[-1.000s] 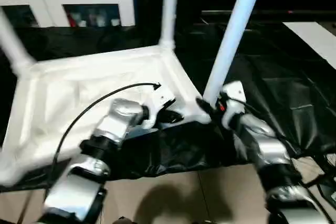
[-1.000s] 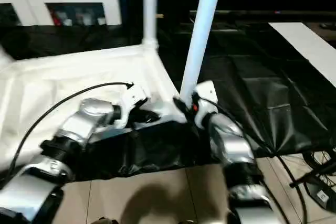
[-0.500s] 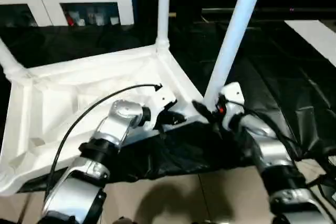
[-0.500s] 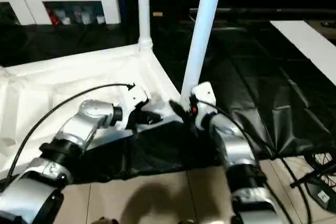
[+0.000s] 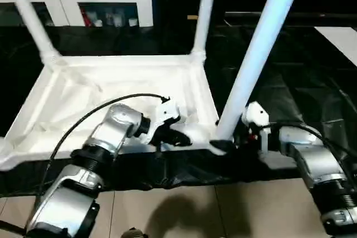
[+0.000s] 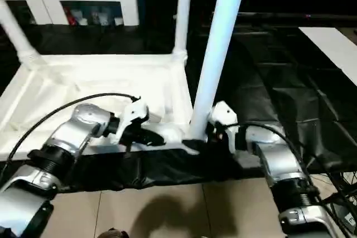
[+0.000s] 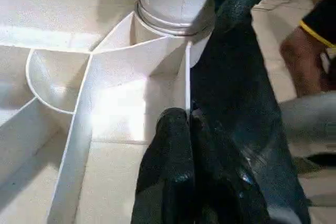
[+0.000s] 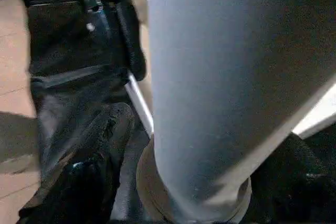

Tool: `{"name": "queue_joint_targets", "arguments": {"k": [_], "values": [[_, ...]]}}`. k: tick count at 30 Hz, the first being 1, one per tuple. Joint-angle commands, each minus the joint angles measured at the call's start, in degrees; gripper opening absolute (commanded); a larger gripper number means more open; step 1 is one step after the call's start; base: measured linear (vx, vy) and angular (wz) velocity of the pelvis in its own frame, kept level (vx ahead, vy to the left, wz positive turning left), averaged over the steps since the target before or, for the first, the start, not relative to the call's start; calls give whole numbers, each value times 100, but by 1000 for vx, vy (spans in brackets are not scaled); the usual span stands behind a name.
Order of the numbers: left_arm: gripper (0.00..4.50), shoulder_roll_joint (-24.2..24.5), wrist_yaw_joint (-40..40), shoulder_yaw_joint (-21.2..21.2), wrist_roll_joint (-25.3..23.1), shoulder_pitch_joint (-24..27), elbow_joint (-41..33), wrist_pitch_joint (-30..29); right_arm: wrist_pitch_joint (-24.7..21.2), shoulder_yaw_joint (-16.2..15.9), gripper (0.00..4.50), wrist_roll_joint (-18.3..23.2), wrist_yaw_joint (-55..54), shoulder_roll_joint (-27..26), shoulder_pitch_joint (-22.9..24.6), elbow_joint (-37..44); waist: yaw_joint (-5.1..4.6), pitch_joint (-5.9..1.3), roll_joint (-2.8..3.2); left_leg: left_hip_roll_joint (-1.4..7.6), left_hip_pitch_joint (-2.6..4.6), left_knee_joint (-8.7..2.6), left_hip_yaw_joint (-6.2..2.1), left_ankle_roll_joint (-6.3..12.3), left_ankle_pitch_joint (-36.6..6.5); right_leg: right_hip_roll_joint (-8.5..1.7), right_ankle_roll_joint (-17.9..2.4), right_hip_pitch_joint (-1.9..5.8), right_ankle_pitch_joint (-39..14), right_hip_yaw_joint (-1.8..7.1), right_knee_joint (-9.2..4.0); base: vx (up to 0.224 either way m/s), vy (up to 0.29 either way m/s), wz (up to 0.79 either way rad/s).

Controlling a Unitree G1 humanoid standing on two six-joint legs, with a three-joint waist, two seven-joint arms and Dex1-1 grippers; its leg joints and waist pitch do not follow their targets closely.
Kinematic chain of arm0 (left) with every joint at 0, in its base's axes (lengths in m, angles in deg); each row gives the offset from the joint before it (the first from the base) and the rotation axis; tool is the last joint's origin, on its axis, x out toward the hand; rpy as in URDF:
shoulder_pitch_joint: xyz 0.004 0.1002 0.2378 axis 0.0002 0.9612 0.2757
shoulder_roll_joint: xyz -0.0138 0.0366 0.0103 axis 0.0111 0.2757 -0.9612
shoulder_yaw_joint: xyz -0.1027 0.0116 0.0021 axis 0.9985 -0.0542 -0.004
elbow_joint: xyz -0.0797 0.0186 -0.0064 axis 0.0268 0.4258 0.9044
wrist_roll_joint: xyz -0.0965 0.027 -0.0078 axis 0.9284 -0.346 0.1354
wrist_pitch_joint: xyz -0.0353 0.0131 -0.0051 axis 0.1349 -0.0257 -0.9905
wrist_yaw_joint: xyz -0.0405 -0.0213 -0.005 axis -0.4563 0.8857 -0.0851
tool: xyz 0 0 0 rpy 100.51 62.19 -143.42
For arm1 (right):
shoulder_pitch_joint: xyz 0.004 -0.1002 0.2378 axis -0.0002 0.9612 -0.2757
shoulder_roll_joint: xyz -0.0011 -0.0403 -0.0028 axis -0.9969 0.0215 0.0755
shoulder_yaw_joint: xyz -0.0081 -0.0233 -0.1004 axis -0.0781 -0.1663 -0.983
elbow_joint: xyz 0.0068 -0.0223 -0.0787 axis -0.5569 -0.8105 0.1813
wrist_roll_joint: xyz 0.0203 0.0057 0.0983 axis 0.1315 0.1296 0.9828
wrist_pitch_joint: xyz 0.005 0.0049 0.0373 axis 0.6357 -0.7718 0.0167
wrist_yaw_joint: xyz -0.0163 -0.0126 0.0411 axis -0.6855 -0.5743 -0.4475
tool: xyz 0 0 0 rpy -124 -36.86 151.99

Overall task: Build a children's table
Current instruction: Rotate leg to tighten

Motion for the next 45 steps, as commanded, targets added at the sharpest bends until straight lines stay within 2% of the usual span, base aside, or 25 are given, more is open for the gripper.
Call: {"name": "queue_joint_targets", "arguments": {"k": [1,13,15,20,23,25,27,31,33,35,36,38,39,40,41,42,43,45], "values": [[0,-110,-144,-133,176,-138,-165,187,-128,-545,331,17,498,-75,127,110,18,-370,-47,109,49,-313,30,352,-1571,-257,-1289,279,-1487,192,-415,0,0,0],[0,22,-472,-234,125,-174,-37,296,-228,-639,232,117,821,-25,165,294,61,-337,-55,116,56,-332,26,323,-1612,-260,-1222,254,-1676,196,-427,0,0,0],[0,12,-450,-223,126,-172,-21,300,-253,-645,222,134,829,-24,192,324,62,-329,-44,119,60,-342,20,310,-1637,-254,-1215,249,-1673,195,-427,0,0,0],[0,-66,-134,-133,96,-166,-12,253,-298,-593,204,214,676,-105,296,383,67,-312,-62,114,62,-347,22,307,-1694,-261,-1169,239,-1821,198,-449,0,0,0],[0,-208,454,-5,32,-167,-87,88,-220,-314,201,360,52,-523,411,370,59,-289,-61,117,79,-367,11,232,-1896,-284,-1079,205,-2182,206,-492,0,0,0],[0,-430,1062,118,-15,-169,-204,-173,-71,-136,200,189,-899,-1005,444,122,25,-281,-66,100,68,-392,-19,139,-2013,-286,-968,206,-2486,188,-515,0,0,0],[0,-599,1390,192,-18,-187,-229,-301,-17,-39,198,8,-1572,-1275,354,-187,-35,-261,-62,92,99,-399,-37,18,-2240,-293,-837,160,-2924,176,-565,0,0,0],[0,-966,1933,312,15,-208,-195,-463,-36,232,196,-114,-2696,-1749,47,-824,-159,-246,-59,68,96,-413,-78,-58,-2502,-291,-656,146,-3345,137,-626,0,0,0],[0,-1205,2213,299,11,-158,-217,-499,-57,441,196,-157,-3366,-2088,-165,-1145,-216,-261,-37,73,63,-443,-101,-48,-2507,-281,-641,180,-3148,117,-637,0,0,0],[0,-1350,2342,263,-4,-106,-247,-493,-72,528,196,-214,-3713,-2308,-300,-1323,-260,-275,-38,74,41,-450,-89,-34,-2420,-262,-735,183,-2753,130,-608,0,0,0],[0,-1403,2367,230,-20,-79,-271,-492,5,494,196,-297,-3833,-2378,-340,-1379,-287,-272,-59,71,46,-441,-77,-5,-2448,-259,-800,173,-2632,136,-599,0,0,0],[0,-1444,2315,174,-35,-50,-294,-476,135,434,196,-384,-3884,-2451,-380,-1443,-317,-279,-51,74,21,-443,-74,37,-2425,-264,-871,193,-2398,151,-589,0,0,0],[0,-1441,2310,168,-42,-50,-294,-474,133,452,252,-362,-3875,-2463,-389,-1462,-371,-278,-66,78,-38,-467,-88,45,-2366,-260,-903,237,-2266,139,-566,0,0,0],[0,-1427,2300,166,-49,-54,-283,-458,102,482,252,-320,-3846,-2462,-389,-1456,-388,-288,-78,78,-42,-464,-85,44,-2345,-251,-907,239,-2219,135,-562,0,0,0],[0,-1401,2277,166,-57,-58,-270,-427,73,493,265,-282,-3795,-2437,-377,-1435,-397,-314,-105,72,-12,-431,-60,90,-2245,-243,-935,233,-2011,161,-552,51,-15,0],[0,-1372,2264,158,-66,-60,-263,-410,75,503,271,-275,-3758,-2411,-365,-1426,-367,-340,-94,77,19,-389,-27,188,-1980,-251,-1085,225,-1572,191,-521,51,-15,0],[0,-1338,2247,146,-80,-63,-255,-383,82,506,282,-282,-3725,-2378,-347,-1408,-373,-341,-106,77,7,-383,-15,237,-1854,-235,-1149,229,-1373,193,-499,56,-28,4],[0,-1278,2186,127,-98,-68,-234,-341,88,472,308,-338,-3600,-2287,-307,-1350,-338,-345,-90,80,16,-360,14,347,-1534,-232,-1290,248,-1008,186,-460,0,0,0]]}}
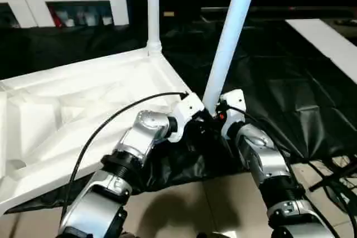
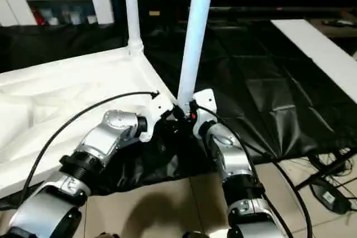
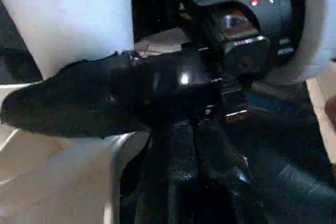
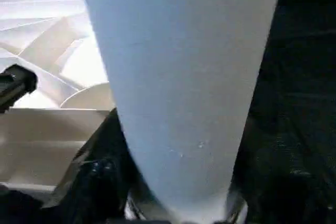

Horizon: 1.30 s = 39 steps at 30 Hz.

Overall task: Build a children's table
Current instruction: Rotate leg to tighten

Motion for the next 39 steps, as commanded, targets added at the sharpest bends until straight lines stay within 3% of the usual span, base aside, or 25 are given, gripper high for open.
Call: {"name": "queue_joint_targets", "arguments": {"k": [1,4,5,7,8,11,15,20,21,29,31,32,36,39], "values": [[0,-55,-118,-110,81,-119,-109,187,-184,-441,308,-93,358,-28,194,-147,59,-370,32,75,10,-300,30,390,-1412,-246,-1318,307,-930,208,-349,0,0,0],[0,74,-267,-125,85,-103,-178,235,-151,-579,337,-177,694,245,326,134,93,-414,34,70,-13,-242,37,599,-780,-230,-1555,375,83,202,-219,0,0,0],[0,102,-290,-119,93,-96,-204,239,-150,-594,337,-182,745,297,356,199,100,-418,67,70,-10,-238,34,634,-696,-229,-1590,377,205,201,-206,0,0,0],[0,257,-404,-168,75,-42,-354,334,-144,-613,337,-151,913,453,450,410,93,-417,53,75,-7,-221,44,728,-662,-221,-1676,372,374,201,-191,0,0,0],[0,622,-671,-388,-78,91,-732,310,-202,-586,337,-70,1072,646,574,669,109,-399,62,82,6,-229,45,743,-741,-225,-1684,368,286,198,-213,0,0,0],[0,1060,-993,-491,-132,288,-1364,3,-265,-562,337,33,1336,871,751,982,90,-356,68,120,27,-268,54,643,-1128,-233,-1634,338,-319,204,-260,0,0,0],[0,1489,-1415,-384,99,455,-2184,-524,-338,-542,337,238,1749,1212,1011,1483,138,-310,67,141,75,-317,41,328,-1539,-243,-1369,311,-1289,225,-323,0,0,0],[44,1976,-1757,-408,318,585,-2973,-1119,-538,-420,346,537,2167,1648,1332,2123,165,-323,31,116,69,-309,53,324,-1421,-212,-1334,293,-1155,232,-299,0,0,0],[44,1940,-1491,-330,233,573,-2931,-1109,-581,-319,346,606,2277,1825,1459,2313,175,-334,1,114,59,-297,54,333,-1393,-220,-1303,304,-1172,231,-299,0,0,0],[98,1786,-1124,-348,277,787,-3143,-1348,-787,78,346,873,2313,2262,1898,2797,221,-368,-31,91,19,-240,59,472,-1020,-226,-1210,329,-1024,228,-280,0,0,0],[109,1801,-1110,-370,292,814,-3203,-1401,-816,96,346,896,2298,2291,1946,2850,217,-370,-27,82,22,-233,63,498,-1033,-222,-1207,317,-1091,222,-294,0,0,0],[122,1830,-1086,-404,323,866,-3299,-1472,-892,130,346,967,2306,2344,2061,2977,206,-365,-56,79,11,-236,64,496,-1077,-220,-1178,319,-1200,216,-302,0,0,0],[141,1914,-1045,-492,321,1035,-3493,-1574,-934,151,346,1055,2326,2401,2369,3248,219,-346,-49,95,28,-250,53,420,-1344,-232,-1012,284,-1762,213,-353,0,0,0],[166,1874,-784,-526,123,1034,-3341,-1447,-962,127,346,1075,2286,2381,2391,3295,212,-351,-39,89,15,-256,36,350,-1419,-219,-911,284,-1869,208,-362,0,0,0]]}}
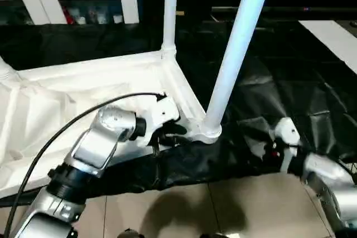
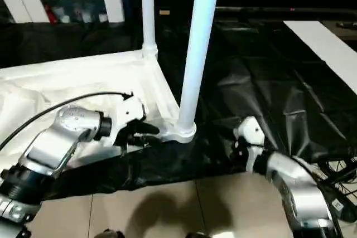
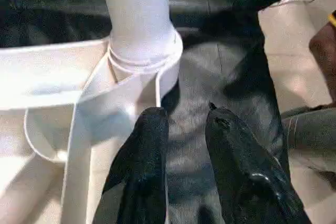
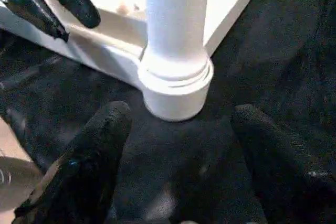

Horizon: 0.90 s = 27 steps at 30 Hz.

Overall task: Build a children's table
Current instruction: Rotate leg to tighten

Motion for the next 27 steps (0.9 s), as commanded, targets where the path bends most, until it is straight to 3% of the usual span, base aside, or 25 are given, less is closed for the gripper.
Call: {"name": "queue_joint_targets", "arguments": {"k": [1,5,12,27], "values": [[174,-9,218,-86,-176,-1,72,102,-39,55,346,94,-12,48,-24,132,22,-385,-62,87,28,-324,17,344,-1399,-206,-920,291,-1825,184,-394,0,0,0],[187,-59,396,-119,-262,-35,220,103,-54,7,346,97,-61,22,-37,150,24,-392,-56,78,41,-315,16,314,-1477,-217,-925,290,-1841,185,-402,0,0,0],[187,-316,628,-21,-36,-60,666,94,-61,-90,346,51,-229,-98,-102,121,84,-420,-56,65,32,-283,23,373,-1233,-216,-1000,303,-1484,185,-357,0,0,0],[59,-303,852,-119,-184,-213,1253,339,-22,-212,346,21,-341,-218,-283,30,137,-417,-57,71,39,-291,9,253,-1441,-225,-893,296,-1777,185,-366,0,0,0]]}}
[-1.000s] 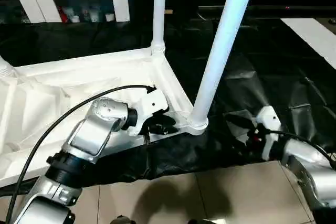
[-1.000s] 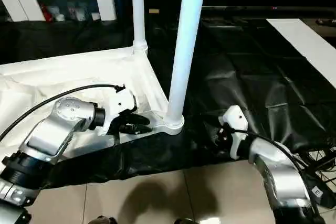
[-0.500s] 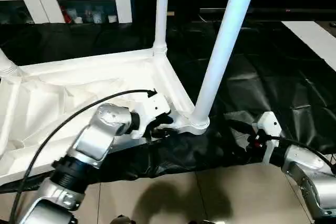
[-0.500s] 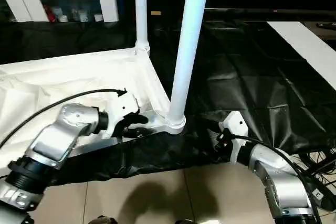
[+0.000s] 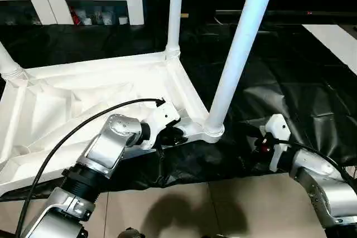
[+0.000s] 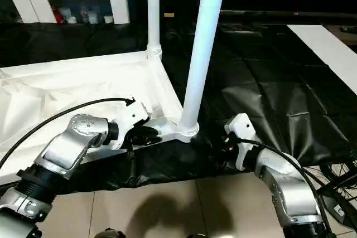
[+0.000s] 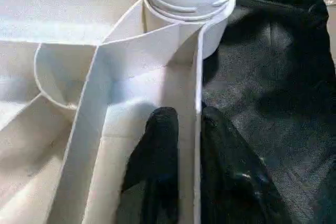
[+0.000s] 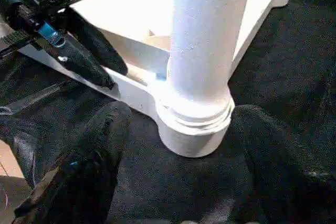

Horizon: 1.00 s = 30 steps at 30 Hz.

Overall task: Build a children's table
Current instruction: Rotate leg to tighten

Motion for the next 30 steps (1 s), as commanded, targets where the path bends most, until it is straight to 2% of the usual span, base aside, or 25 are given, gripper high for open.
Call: {"name": "queue_joint_targets", "arguments": {"k": [1,5,7,8,11,12,14,15,17,18,19,21,22,25,26,27,28,29,30], "values": [[49,72,39,-13,-78,-114,104,53,6,17,346,27,-10,29,-44,-26,14,-410,-50,71,30,-343,19,250,-1444,-223,-914,285,-1778,185,-429,0,0,0],[8,126,-100,-70,-20,-146,158,116,3,-18,346,58,6,41,-81,-22,16,-411,-56,66,32,-343,17,241,-1468,-226,-880,285,-1863,183,-438,0,0,0],[8,141,-155,-91,5,-156,176,147,-80,-13,346,141,62,40,-111,-35,12,-421,-54,66,32,-342,14,242,-1444,-226,-884,292,-1827,183,-427,0,0,0],[3,149,-184,-101,18,-161,187,166,-141,-8,363,199,102,37,-130,-43,11,-427,-52,67,32,-337,16,244,-1410,-222,-910,292,-1733,184,-415,0,0,0],[3,234,-717,-201,188,-157,224,606,-168,-145,363,212,387,122,-334,-163,5,-431,-61,59,15,-326,19,305,-1295,-221,-1003,307,-1518,182,-390,0,0,0],[0,248,-980,-226,299,-149,240,783,-50,-238,390,79,444,179,-427,-244,9,-432,-68,63,30,-318,24,319,-1266,-228,-1026,292,-1492,183,-393,0,0,0],[0,269,-1228,-278,371,-157,272,952,103,-339,400,-102,469,240,-541,-362,22,-432,-51,71,48,-311,39,308,-1203,-224,-1091,284,-1368,197,-369,0,0,0],[0,308,-1397,-385,346,-210,343,1092,298,-455,402,-329,475,305,-704,-579,39,-429,-63,77,66,-308,47,309,-1198,-220,-1111,264,-1348,199,-362,0,0,0],[0,320,-1451,-427,331,-233,375,1140,374,-502,402,-416,481,330,-773,-677,64,-423,-53,77,62,-313,46,277,-1208,-228,-1134,273,-1384,201,-358,0,0,0],[0,326,-1493,-459,320,-256,407,1175,407,-536,402,-467,501,346,-836,-768,85,-415,-48,86,92,-310,56,277,-1284,-223,-1136,251,-1427,209,-363,0,0,0],[0,329,-1538,-484,318,-282,444,1203,442,-581,402,-505,545,370,-891,-841,112,-418,-43,91,91,-315,49,267,-1320,-234,-1130,260,-1454,208,-363,0,0,0],[0,344,-1685,-549,282,-370,626,1391,474,-719,402,-512,800,426,-1032,-980,115,-418,-46,80,79,-319,42,255,-1329,-224,-1130,272,-1435,201,-359,0,0,0],[0,346,-1710,-556,280,-382,652,1418,473,-741,402,-506,850,434,-1052,-994,119,-412,-25,84,77,-323,39,239,-1355,-227,-1122,273,-1441,205,-359,0,0,0],[0,341,-1794,-564,256,-442,792,1557,533,-862,402,-473,1064,475,-1145,-1104,118,-411,-44,85,81,-325,37,227,-1480,-238,-1104,281,-1550,206,-371,0,0,0],[0,331,-1804,-561,254,-471,846,1586,593,-915,374,-502,1131,485,-1186,-1172,118,-412,-42,85,73,-327,31,223,-1475,-245,-1104,287,-1579,202,-372,0,0,0],[0,326,-1812,-564,252,-501,905,1624,662,-958,367,-539,1185,477,-1235,-1258,126,-404,5,86,71,-328,25,202,-1489,-247,-1103,278,-1583,204,-368,0,0,0],[0,315,-1831,-566,255,-545,993,1663,760,-1028,367,-600,1222,444,-1338,-1411,120,-409,-14,88,73,-326,29,197,-1508,-247,-1115,278,-1554,204,-374,0,0,0],[0,312,-1834,-567,255,-554,1010,1671,774,-1039,367,-607,1228,437,-1358,-1439,118,-407,5,85,75,-326,24,185,-1527,-247,-1135,275,-1552,201,-372,0,0,0],[0,306,-1842,-567,253,-570,1046,1689,800,-1058,348,-618,1234,419,-1399,-1496,110,-405,-1,82,71,-329,25,182,-1545,-237,-1142,281,-1548,199,-374,0,0,0]]}}
